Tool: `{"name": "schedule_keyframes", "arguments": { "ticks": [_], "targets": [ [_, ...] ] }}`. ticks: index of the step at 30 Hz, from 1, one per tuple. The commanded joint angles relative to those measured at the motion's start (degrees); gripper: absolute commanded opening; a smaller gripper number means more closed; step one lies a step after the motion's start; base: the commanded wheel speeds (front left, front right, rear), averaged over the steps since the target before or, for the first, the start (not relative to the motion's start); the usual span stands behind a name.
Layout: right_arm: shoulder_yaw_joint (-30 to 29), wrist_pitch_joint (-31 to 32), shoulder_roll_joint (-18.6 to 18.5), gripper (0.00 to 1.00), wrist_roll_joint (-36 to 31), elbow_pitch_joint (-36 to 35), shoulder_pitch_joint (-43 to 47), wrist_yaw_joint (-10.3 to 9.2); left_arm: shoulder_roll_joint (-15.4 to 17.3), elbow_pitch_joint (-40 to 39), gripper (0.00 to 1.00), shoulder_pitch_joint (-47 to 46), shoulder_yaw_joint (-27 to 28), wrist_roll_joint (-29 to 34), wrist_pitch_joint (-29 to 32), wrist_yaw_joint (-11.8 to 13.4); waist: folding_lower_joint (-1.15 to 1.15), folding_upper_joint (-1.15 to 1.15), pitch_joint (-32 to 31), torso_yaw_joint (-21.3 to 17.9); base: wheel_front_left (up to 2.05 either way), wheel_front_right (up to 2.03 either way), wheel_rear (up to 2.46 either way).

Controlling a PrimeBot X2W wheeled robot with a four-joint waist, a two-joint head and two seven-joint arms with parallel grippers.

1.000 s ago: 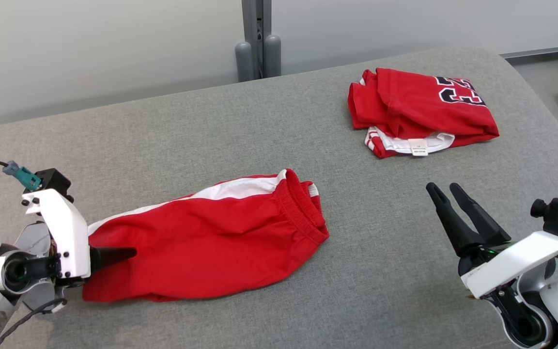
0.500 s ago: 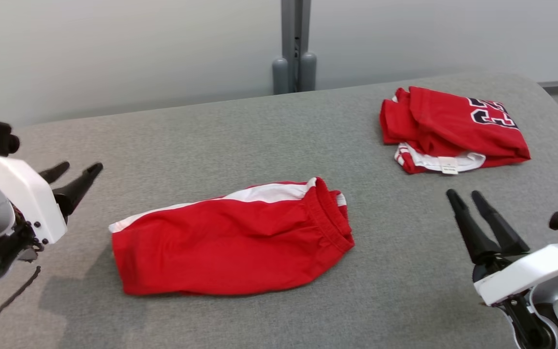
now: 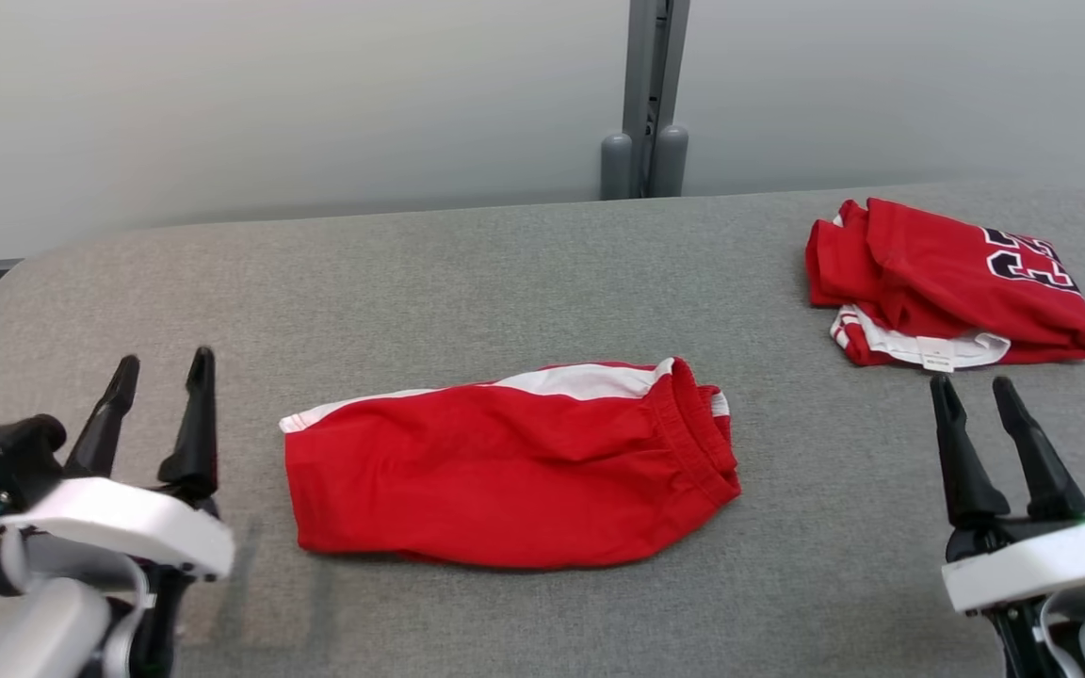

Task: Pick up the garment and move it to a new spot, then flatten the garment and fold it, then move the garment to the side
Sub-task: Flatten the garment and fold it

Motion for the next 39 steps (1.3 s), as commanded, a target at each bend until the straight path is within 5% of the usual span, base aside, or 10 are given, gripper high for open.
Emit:
{"name": "schedule_keyframes", "arguments": {
  "ticks": [1,5,11,16,30,39],
  "targets": [
    [-1.03,-1.2,0.72,1.0,-2.07,0.54,1.25,0.02,-3.74,-2.49,1.0,2.75,5.14,5.35,-0.28,1.15,0.0,0.0,-0.1,0.61,0.0,0.0,0.0],
    [-2.94,-2.67,2.53,1.0,-5.93,0.77,1.99,0.02,-9.66,-4.73,1.0,9.27,11.65,15.12,-0.21,0.57,0.0,0.0,-0.2,0.95,0.0,0.0,0.0],
    [-4.28,-3.49,4.91,1.0,-18.1,-0.17,4.04,0.03,-18.7,-3.65,1.0,16.22,18.75,26.96,-0.24,-4.73,0.0,0.0,-0.79,1.59,0.0,0.0,0.0],
    [-3.21,-3.52,6.38,1.0,-21.12,-0.64,4.87,0.02,-22.99,-1.25,1.0,17.99,22.95,31.67,-0.24,-8.8,0.0,0.0,-0.98,1.7,0.0,0.0,0.0],
    [-2.37,-3.54,6.21,1.0,-20.9,2.11,3.06,0.02,-29.03,2.6,1.0,17.8,29.74,38.04,-0.25,-16.12,0.0,0.0,-1.45,2.59,0.0,0.0,0.0],
    [4.35,0.43,5.95,1.0,-20.41,16.71,-7.32,0.02,-31.6,4.57,1.0,16.03,30.71,40.26,-0.25,-19.08,0.0,0.0,-0.24,5.29,0.0,0.0,0.0]
  ]
}}
